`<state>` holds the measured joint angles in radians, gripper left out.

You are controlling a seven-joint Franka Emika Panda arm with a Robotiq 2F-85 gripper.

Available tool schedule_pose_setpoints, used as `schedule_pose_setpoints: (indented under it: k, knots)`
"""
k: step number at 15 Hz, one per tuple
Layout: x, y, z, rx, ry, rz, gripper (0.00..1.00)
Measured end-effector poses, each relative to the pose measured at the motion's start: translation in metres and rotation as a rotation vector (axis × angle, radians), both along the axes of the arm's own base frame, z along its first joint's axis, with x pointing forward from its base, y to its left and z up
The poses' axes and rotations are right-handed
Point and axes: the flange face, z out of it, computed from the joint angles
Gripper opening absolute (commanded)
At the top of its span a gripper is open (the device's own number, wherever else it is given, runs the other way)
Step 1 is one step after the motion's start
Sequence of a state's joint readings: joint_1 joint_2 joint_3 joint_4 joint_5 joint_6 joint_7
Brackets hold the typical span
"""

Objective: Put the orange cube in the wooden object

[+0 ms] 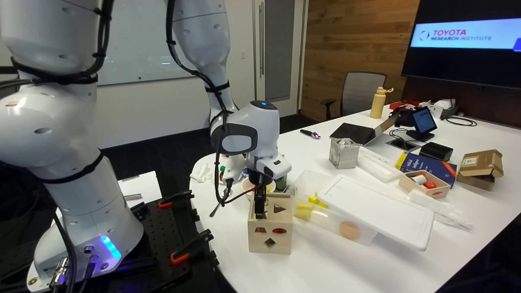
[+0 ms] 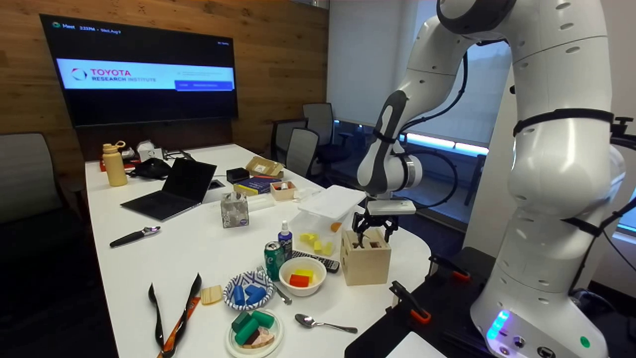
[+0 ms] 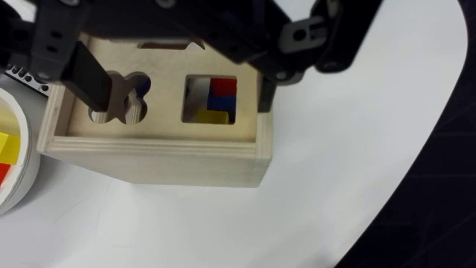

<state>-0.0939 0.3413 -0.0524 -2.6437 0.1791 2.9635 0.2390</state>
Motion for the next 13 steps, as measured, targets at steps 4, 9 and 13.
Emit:
schedule_pose_setpoints:
  k: [4,9,13]
  knots:
    - [0.007,0.011,0.01,-0.01,-0.021,0.047,1.0]
    - [0.021,0.031,0.04,-0.024,-0.055,0.151,1.0]
    - [0.03,0.038,0.066,-0.03,-0.057,0.216,1.0]
